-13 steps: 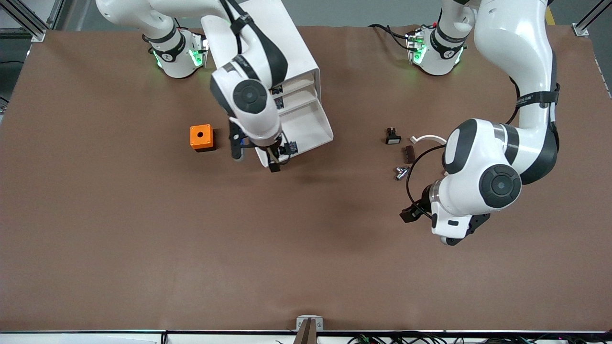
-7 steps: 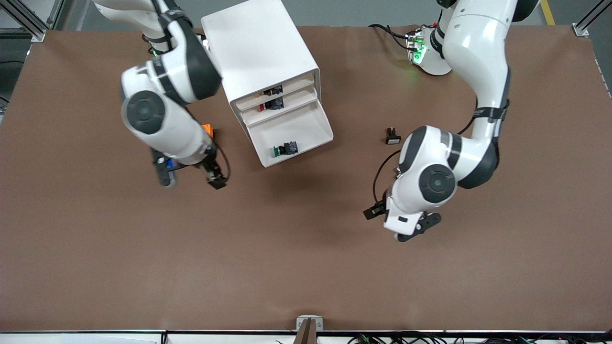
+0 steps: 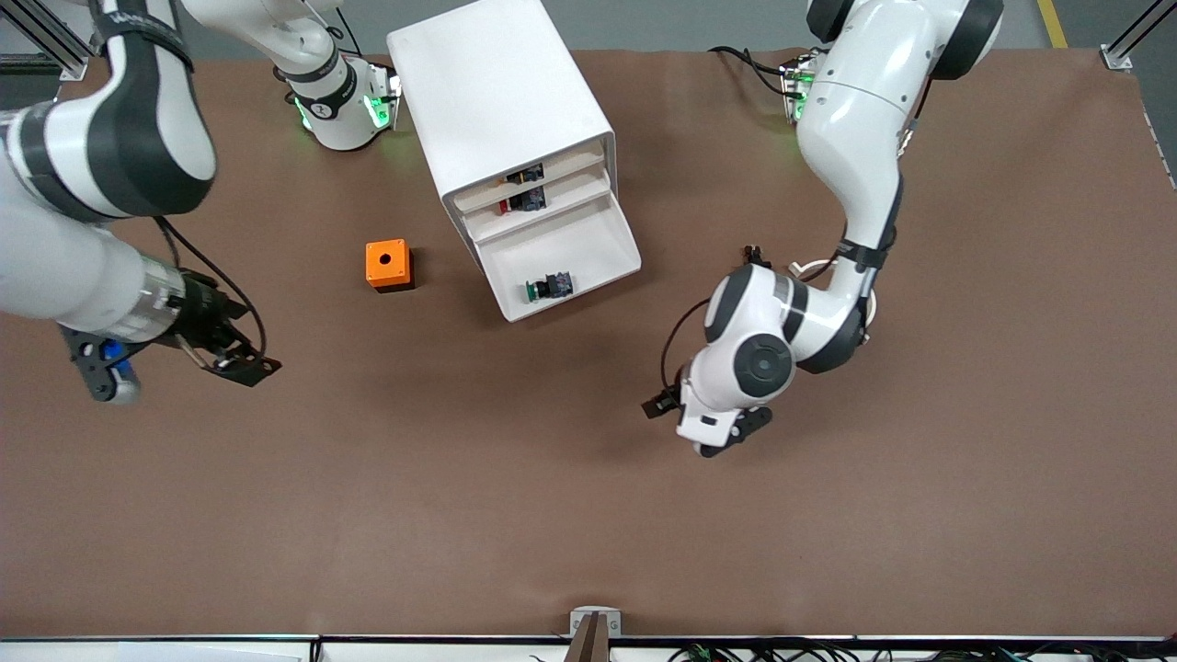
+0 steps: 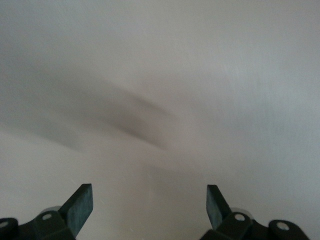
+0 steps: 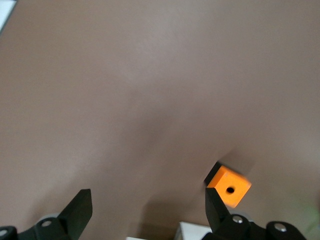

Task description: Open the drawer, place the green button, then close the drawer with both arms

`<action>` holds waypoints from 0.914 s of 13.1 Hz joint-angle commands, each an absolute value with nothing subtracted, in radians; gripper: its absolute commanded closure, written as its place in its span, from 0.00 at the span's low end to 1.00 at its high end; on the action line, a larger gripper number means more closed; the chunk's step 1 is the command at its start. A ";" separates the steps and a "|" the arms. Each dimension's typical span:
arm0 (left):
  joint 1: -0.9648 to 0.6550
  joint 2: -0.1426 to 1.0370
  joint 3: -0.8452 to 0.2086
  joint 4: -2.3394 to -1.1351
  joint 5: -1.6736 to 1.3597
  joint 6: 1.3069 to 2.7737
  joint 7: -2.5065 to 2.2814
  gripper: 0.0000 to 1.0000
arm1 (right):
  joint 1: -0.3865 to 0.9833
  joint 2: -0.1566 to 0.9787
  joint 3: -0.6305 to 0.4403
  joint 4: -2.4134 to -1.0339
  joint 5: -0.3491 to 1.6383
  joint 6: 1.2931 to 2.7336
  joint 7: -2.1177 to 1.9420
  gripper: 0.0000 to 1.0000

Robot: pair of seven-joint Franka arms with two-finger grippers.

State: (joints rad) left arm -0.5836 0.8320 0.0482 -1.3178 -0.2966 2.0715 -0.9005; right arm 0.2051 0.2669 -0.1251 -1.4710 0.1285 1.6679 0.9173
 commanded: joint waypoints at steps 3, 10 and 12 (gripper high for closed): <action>-0.734 0.827 0.057 -1.341 -0.298 2.069 -1.055 0.00 | 0.037 0.167 -0.101 -1.482 0.112 1.637 0.429 0.00; -0.909 0.819 0.054 -1.374 -0.296 2.057 -1.201 0.00 | -0.015 0.026 -0.098 -1.538 0.043 1.621 0.060 0.00; -0.966 0.818 0.055 -1.376 -0.296 2.034 -1.219 0.00 | -0.008 -0.027 -0.094 -1.589 0.011 1.631 0.060 0.00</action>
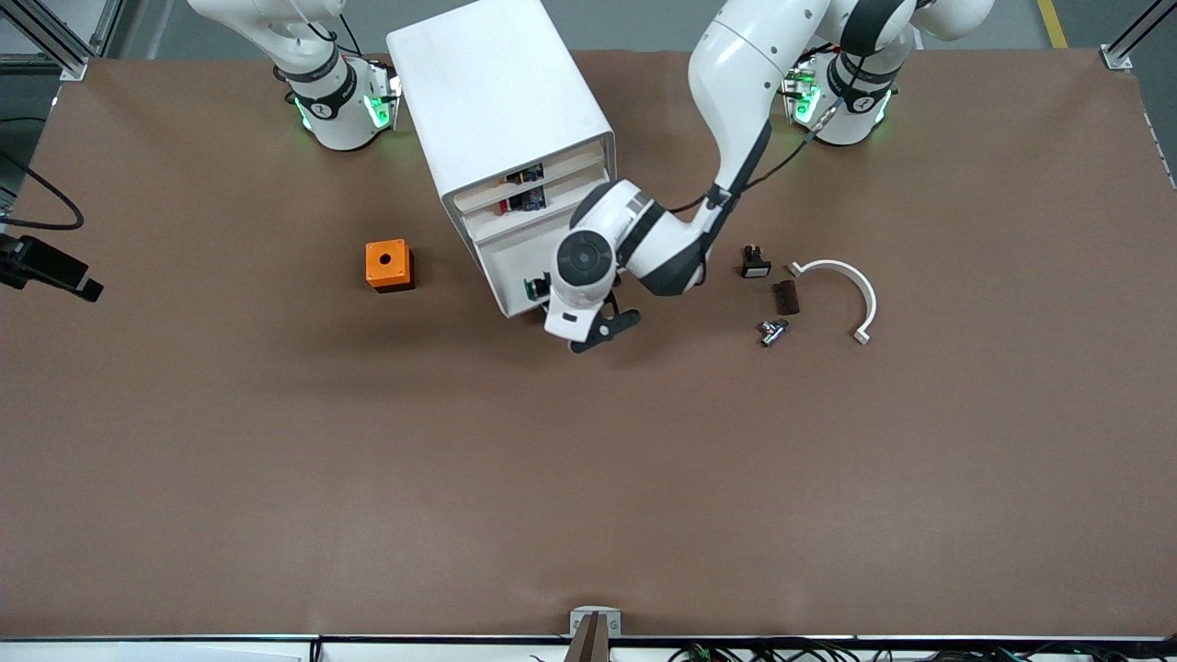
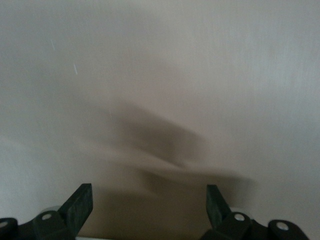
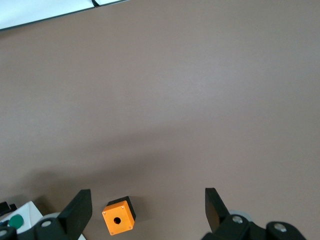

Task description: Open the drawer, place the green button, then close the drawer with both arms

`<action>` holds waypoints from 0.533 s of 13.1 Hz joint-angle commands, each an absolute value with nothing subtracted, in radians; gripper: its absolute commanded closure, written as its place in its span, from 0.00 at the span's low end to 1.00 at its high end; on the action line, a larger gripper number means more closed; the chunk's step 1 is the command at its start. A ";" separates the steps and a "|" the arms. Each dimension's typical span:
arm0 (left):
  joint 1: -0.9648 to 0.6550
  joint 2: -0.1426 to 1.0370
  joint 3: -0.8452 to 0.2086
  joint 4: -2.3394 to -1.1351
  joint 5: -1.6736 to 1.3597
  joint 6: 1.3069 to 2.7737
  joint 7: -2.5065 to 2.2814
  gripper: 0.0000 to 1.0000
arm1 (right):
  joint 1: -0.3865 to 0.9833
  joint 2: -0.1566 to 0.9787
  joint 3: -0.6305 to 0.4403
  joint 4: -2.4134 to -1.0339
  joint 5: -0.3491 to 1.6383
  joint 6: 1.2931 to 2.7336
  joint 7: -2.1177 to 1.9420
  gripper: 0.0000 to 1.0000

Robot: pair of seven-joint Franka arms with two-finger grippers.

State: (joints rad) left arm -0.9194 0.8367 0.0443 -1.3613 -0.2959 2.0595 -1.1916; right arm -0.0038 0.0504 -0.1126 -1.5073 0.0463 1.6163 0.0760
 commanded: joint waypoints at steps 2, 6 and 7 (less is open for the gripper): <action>-1.003 0.815 0.055 -1.376 -0.296 2.007 -1.242 0.00 | -0.003 -0.073 -0.094 -1.621 0.002 1.631 0.060 0.00; -1.046 0.802 0.052 -1.376 -0.296 1.960 -1.253 0.00 | 0.000 -0.138 -0.092 -1.713 0.000 1.686 0.060 0.00; -1.060 0.802 0.052 -1.374 -0.296 1.962 -1.253 0.00 | -0.002 -0.132 -0.094 -1.707 -0.002 1.686 0.060 0.00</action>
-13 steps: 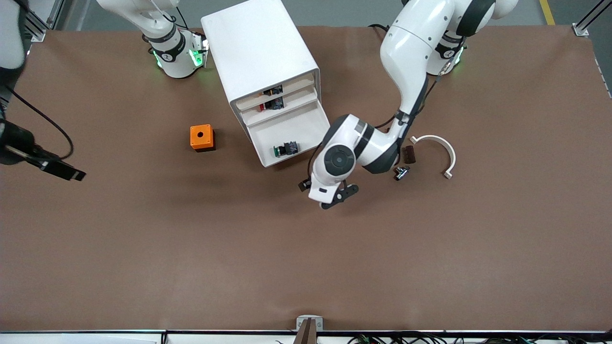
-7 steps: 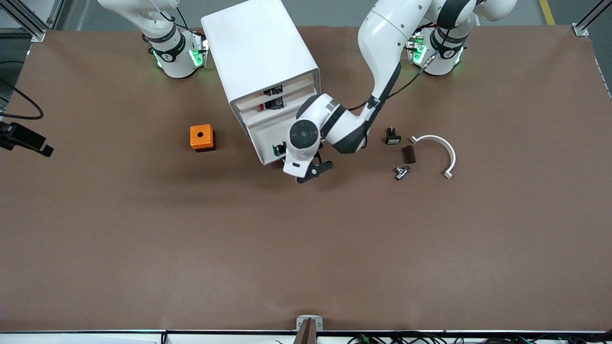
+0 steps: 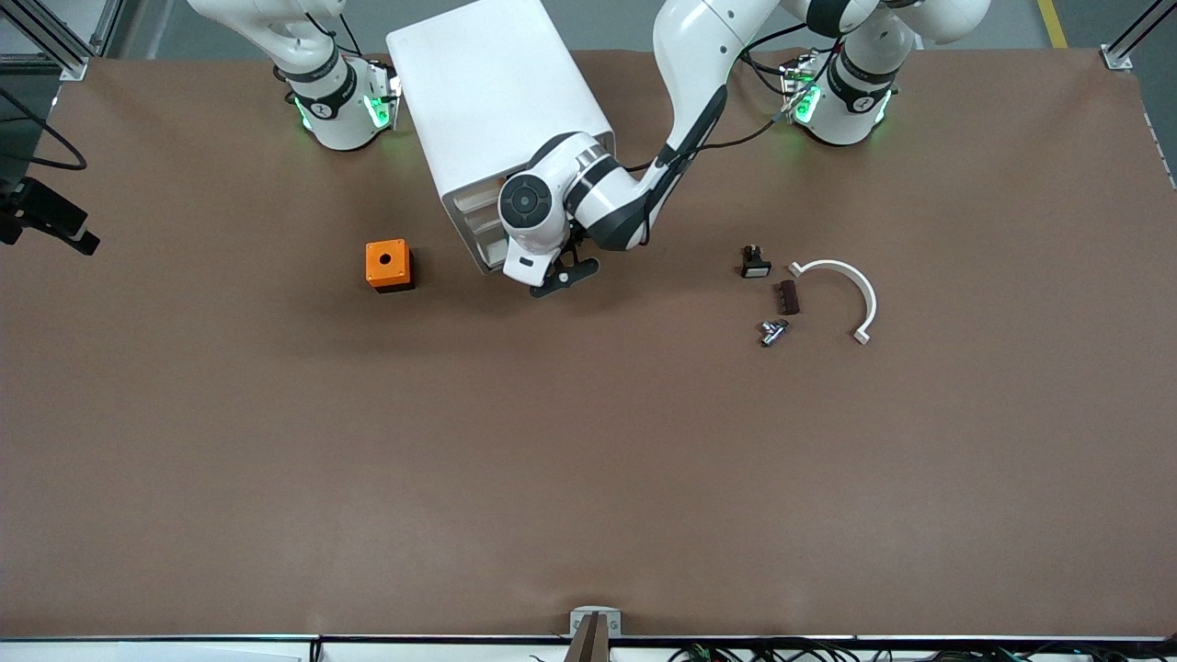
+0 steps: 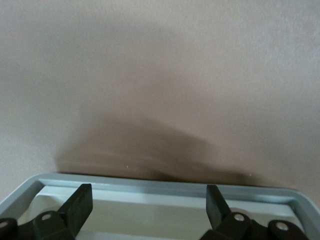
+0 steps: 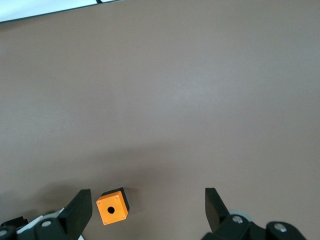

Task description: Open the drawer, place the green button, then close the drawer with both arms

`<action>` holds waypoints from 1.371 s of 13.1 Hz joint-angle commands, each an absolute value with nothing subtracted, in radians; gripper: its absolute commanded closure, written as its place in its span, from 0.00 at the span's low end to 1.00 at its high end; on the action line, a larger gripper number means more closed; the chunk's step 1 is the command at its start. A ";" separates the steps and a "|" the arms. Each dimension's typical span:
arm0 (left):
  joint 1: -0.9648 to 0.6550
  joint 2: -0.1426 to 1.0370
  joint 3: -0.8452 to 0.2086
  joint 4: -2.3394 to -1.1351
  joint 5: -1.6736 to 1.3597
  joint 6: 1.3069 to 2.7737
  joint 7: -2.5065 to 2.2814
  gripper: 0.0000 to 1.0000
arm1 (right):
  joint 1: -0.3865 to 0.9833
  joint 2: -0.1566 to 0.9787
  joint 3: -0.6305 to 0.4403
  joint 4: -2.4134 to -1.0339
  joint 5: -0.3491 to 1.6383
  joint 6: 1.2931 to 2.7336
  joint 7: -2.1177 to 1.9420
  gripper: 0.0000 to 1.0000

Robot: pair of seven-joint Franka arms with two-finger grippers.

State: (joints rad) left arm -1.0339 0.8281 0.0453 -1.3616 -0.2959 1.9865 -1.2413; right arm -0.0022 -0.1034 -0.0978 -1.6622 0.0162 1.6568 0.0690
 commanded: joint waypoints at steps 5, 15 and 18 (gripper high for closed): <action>-1.080 0.805 0.038 -1.376 -0.307 1.960 -1.253 0.00 | -0.011 -0.078 -0.095 -1.628 -0.008 1.677 0.064 0.00; -0.821 0.583 0.103 -1.370 -0.218 1.832 -1.269 0.00 | -0.003 0.012 -0.095 -1.548 0.002 1.651 0.066 0.00; -0.744 0.470 0.103 -1.370 -0.028 1.741 -1.191 0.00 | -0.009 0.009 -0.098 -1.545 0.005 1.623 0.074 0.00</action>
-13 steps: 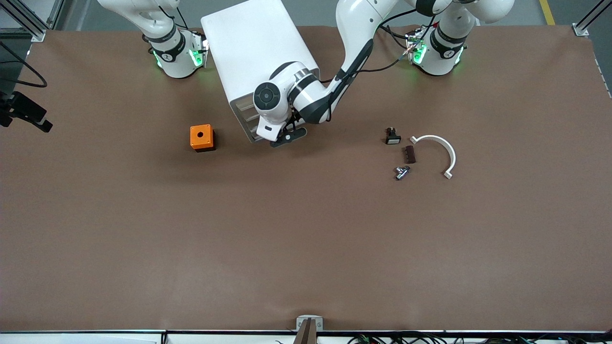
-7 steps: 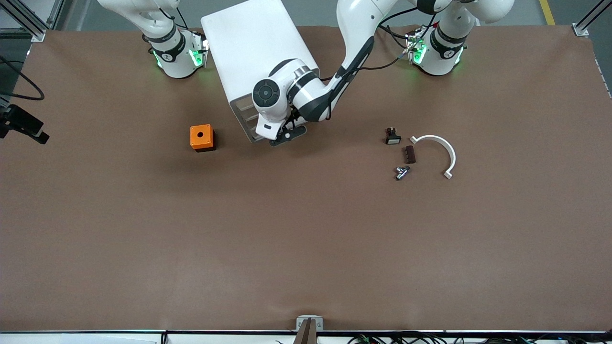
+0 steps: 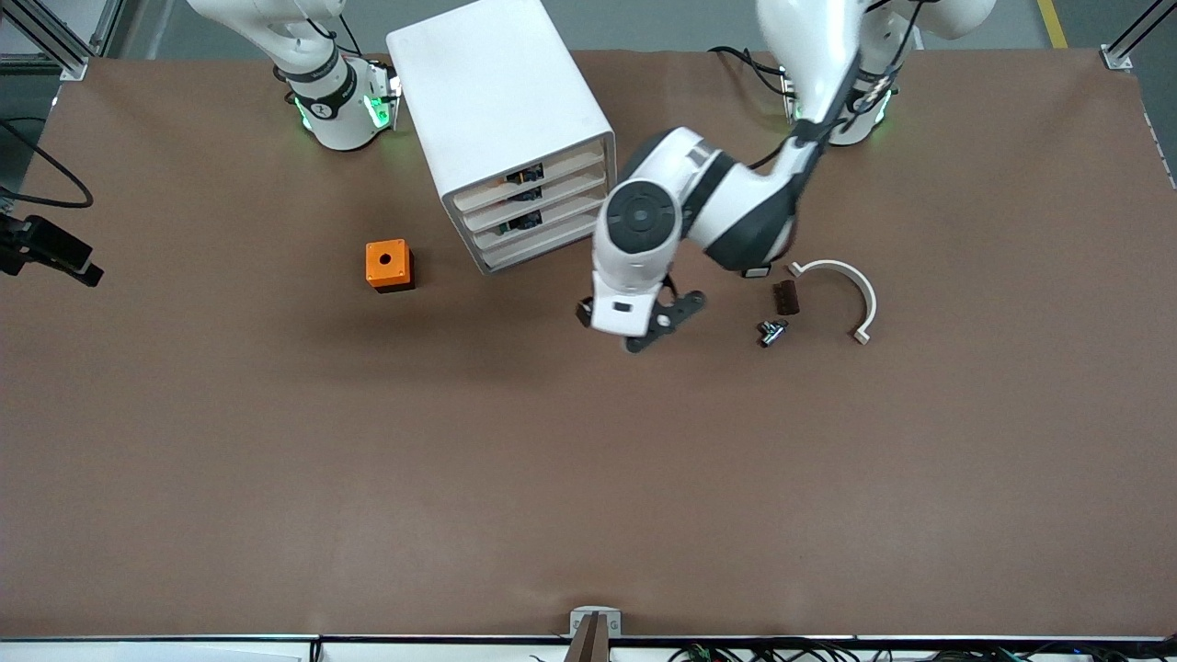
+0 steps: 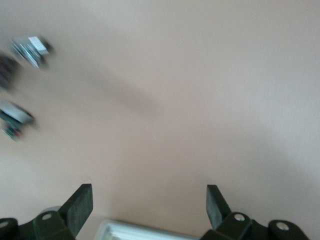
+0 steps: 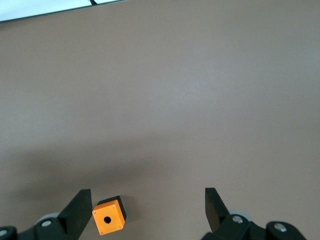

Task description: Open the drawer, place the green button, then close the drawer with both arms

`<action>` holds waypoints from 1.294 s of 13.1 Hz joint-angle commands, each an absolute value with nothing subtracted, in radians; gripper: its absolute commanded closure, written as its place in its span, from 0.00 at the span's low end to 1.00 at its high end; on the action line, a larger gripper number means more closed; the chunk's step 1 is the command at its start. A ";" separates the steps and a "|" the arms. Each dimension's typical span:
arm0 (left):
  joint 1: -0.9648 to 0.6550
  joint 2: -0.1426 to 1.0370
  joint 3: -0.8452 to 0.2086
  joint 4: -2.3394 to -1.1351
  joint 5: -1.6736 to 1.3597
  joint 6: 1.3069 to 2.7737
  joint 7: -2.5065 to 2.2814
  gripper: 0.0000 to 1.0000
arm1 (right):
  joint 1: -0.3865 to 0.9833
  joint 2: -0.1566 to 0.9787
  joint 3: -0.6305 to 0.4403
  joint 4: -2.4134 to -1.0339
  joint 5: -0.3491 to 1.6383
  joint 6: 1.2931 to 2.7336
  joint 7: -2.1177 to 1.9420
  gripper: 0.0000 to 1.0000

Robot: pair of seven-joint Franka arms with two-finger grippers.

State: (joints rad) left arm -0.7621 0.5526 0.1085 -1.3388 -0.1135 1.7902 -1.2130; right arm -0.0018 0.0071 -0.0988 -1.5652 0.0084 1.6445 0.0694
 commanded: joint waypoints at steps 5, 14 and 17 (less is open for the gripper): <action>-0.542 0.295 0.101 -1.370 -0.018 1.634 -0.933 0.00 | -0.009 0.009 -0.098 -1.534 0.008 1.623 0.074 0.00; -0.240 0.106 0.101 -1.370 -0.014 1.442 -0.447 0.00 | -0.011 0.005 -0.100 -1.539 0.008 1.600 0.080 0.00; -0.151 0.042 0.075 -1.402 -0.015 1.411 -0.320 0.00 | -0.011 0.005 -0.101 -1.540 0.008 1.601 0.080 0.00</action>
State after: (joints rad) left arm -0.2054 0.1043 0.1076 -1.3480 -0.0307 1.4213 -0.3927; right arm -0.0031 0.0069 -0.1047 -1.5515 0.0086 1.6156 0.0710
